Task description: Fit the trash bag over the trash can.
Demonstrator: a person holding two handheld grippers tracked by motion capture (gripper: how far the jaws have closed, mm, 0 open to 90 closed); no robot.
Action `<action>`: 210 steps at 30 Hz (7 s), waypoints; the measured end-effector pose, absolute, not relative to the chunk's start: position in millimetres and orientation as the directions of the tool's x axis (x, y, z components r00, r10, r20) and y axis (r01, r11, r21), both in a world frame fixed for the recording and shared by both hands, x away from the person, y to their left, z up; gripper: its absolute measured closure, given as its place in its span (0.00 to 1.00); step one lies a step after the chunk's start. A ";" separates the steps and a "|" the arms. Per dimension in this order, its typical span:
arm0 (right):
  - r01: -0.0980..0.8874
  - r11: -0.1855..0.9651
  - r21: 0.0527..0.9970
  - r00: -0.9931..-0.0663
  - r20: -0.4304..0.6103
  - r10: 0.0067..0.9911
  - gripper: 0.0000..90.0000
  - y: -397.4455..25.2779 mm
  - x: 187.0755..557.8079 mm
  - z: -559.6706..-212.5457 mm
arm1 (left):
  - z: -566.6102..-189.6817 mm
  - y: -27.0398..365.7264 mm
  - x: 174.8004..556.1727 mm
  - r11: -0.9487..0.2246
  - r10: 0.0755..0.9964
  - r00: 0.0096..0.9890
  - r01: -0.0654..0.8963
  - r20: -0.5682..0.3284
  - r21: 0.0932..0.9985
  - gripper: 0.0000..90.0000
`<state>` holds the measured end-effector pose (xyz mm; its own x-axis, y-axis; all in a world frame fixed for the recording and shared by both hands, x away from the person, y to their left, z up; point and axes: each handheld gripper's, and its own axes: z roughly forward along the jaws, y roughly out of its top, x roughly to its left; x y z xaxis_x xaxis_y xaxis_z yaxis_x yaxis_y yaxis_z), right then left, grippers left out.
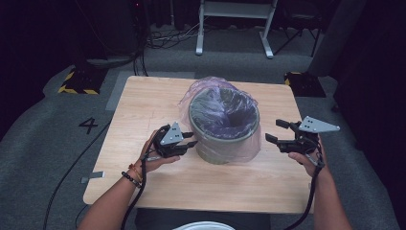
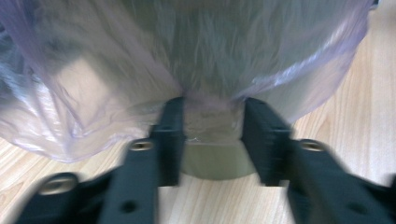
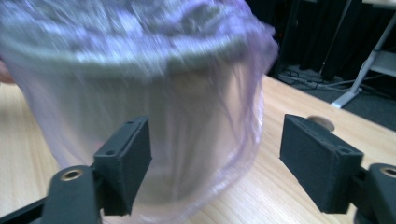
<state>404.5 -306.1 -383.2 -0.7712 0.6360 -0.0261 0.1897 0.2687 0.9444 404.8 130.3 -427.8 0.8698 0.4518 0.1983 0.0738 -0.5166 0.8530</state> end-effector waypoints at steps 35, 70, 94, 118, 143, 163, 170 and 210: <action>0.163 0.519 0.839 -0.856 -0.142 0.498 0.26 -185.1 453.1 -313.8 | -476.4 156.1 397.2 -0.555 0.475 0.878 0.255 0.050 0.792 0.20; 0.399 0.737 0.546 -0.806 -0.175 0.566 0.27 -151.2 472.4 -331.9 | -503.5 185.8 377.5 -0.605 0.509 0.861 0.362 -0.006 0.709 0.16; 0.341 0.684 0.645 -0.807 -0.172 0.565 0.31 -157.8 466.2 -327.4 | -503.5 185.6 378.3 -0.607 0.504 0.864 0.360 -0.008 0.709 0.15; 0.317 0.682 0.659 -0.808 -0.188 0.558 0.25 -150.8 457.6 -323.3 | -503.5 185.7 378.3 -0.607 0.503 0.864 0.360 -0.008 0.708 0.15; 0.262 0.591 0.763 -0.819 -0.147 0.554 0.25 -211.5 415.8 -292.3 | -503.5 185.9 379.3 -0.608 0.498 0.867 0.358 -0.010 0.708 0.15; 0.272 0.596 0.756 -0.804 -0.161 0.572 0.25 -249.5 391.1 -320.7 | -503.4 185.9 379.3 -0.609 0.498 0.867 0.357 -0.009 0.708 0.15; 0.286 0.599 0.747 -0.802 -0.156 0.577 0.25 -256.0 387.6 -334.8 | -503.5 185.8 379.2 -0.609 0.498 0.867 0.358 -0.010 0.708 0.15; 0.356 0.633 0.688 -0.816 -0.101 0.569 0.24 -266.6 383.1 -420.5 | -503.4 185.9 379.1 -0.610 0.498 0.867 0.358 -0.010 0.707 0.15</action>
<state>383.1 -266.6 -420.5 -0.8165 0.5686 -0.1006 0.3558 0.6327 0.6878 379.1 185.9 -503.4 0.8670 0.4983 -0.0095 0.3581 -0.6096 0.7072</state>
